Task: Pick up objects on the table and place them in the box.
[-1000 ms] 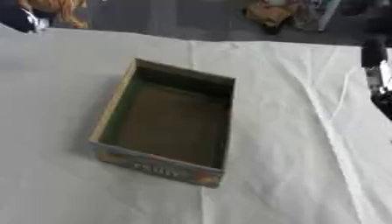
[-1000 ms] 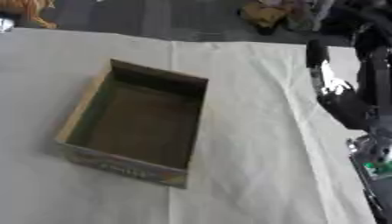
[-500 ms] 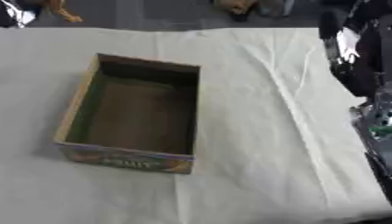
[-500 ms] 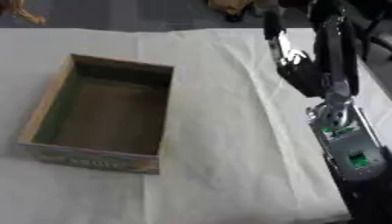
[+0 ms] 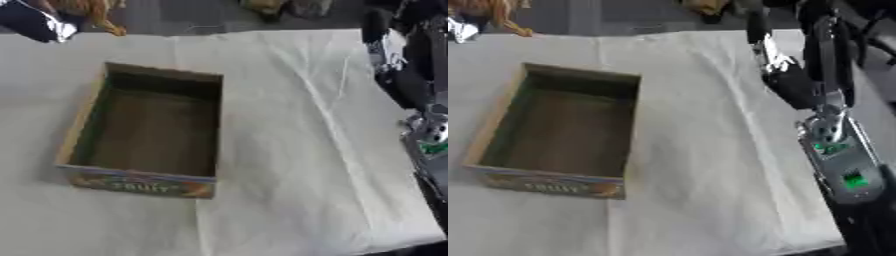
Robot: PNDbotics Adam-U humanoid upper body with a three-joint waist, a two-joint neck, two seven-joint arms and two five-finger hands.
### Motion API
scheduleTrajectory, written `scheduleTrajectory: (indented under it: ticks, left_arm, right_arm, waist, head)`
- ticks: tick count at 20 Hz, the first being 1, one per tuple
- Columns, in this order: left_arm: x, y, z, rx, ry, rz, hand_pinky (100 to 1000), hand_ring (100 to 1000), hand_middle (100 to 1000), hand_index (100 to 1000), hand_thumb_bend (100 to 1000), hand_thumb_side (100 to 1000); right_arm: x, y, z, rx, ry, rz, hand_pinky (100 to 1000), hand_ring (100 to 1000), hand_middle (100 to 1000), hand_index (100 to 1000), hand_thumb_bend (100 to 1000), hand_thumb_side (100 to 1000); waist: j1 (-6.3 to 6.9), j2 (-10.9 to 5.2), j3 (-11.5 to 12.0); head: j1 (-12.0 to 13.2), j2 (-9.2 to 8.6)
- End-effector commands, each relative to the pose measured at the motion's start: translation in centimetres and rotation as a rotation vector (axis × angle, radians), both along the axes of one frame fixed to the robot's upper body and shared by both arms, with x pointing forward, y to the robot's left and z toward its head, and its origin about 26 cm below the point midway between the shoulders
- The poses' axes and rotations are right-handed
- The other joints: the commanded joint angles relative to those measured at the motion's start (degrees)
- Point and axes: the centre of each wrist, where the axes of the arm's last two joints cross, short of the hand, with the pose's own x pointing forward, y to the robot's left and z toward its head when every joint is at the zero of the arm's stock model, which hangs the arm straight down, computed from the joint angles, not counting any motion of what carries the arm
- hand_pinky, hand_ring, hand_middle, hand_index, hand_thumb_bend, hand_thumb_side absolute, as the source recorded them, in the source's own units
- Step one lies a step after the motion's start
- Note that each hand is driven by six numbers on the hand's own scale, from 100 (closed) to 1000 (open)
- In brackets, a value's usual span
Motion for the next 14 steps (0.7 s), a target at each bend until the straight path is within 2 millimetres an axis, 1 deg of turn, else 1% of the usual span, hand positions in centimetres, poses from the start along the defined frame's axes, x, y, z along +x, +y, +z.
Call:
scheduleTrajectory:
  ticks: [1,4,5,8,9,10,11,13,14]
  left_arm:
    - [-0.4,-0.6,0.5,0.001,0.005,-0.028,685,640,554,541,183,224]
    - [-0.3,-1.1,-0.1,0.019,0.054,-0.055,694,654,581,572,272,226]
    - [-0.3,-1.3,-0.3,0.026,0.073,-0.063,693,654,581,572,272,226]
    - [-0.1,-1.7,-0.9,0.041,0.126,-0.09,698,664,596,593,336,228]
    - [-0.1,-1.8,-1.0,0.043,0.137,-0.099,696,661,592,585,325,228]
    - [-0.1,-2.0,-1.0,0.044,0.144,-0.107,697,663,594,588,342,227]
    - [-0.1,-2.1,-1.1,0.045,0.151,-0.114,701,669,601,598,381,228]
    - [-0.1,-2.5,-1.3,0.06,0.175,-0.132,710,685,621,641,431,233]
    - [-0.1,-2.6,-1.3,0.069,0.186,-0.143,720,700,644,676,495,234]
  right_arm:
    - [-0.1,0.0,0.9,-0.008,-0.028,0.008,850,722,683,833,329,696]
    - [-0.1,0.0,0.9,-0.009,-0.028,0.011,850,722,683,833,327,695]
    - [-0.1,0.0,0.9,-0.009,-0.029,0.011,850,722,683,833,326,695]
    - [-0.1,0.0,1.0,-0.008,-0.029,0.011,850,721,683,833,326,695]
    - [-0.1,0.1,1.0,-0.007,-0.029,0.012,850,721,682,833,326,695]
    - [-0.1,0.1,1.0,-0.006,-0.029,0.012,850,721,682,833,326,695]
    - [-0.1,0.1,0.9,-0.006,-0.029,0.012,850,721,682,833,326,695]
    - [-0.1,0.0,0.9,-0.005,-0.028,0.011,851,721,682,833,326,695]
    - [-0.1,0.0,0.9,-0.004,-0.028,0.01,851,721,682,833,324,698]
  waist:
    - [0.15,-0.77,-0.1]
    - [0.2,-0.53,-0.1]
    - [0.22,-0.46,-0.1]
    - [0.25,-0.34,-0.2]
    - [0.24,-0.32,-0.2]
    - [0.25,-0.3,-0.2]
    - [0.26,-0.29,-0.2]
    - [0.31,-0.3,-0.2]
    - [0.33,-0.3,-0.2]
  head:
    - [0.7,-0.44]
    - [1.1,-0.64]
    - [1.3,-0.71]
    - [1.5,-0.84]
    - [1.5,-0.92]
    - [1.5,-0.99]
    - [1.5,-1.02]
    - [1.6,-1.12]
    - [1.6,-1.17]
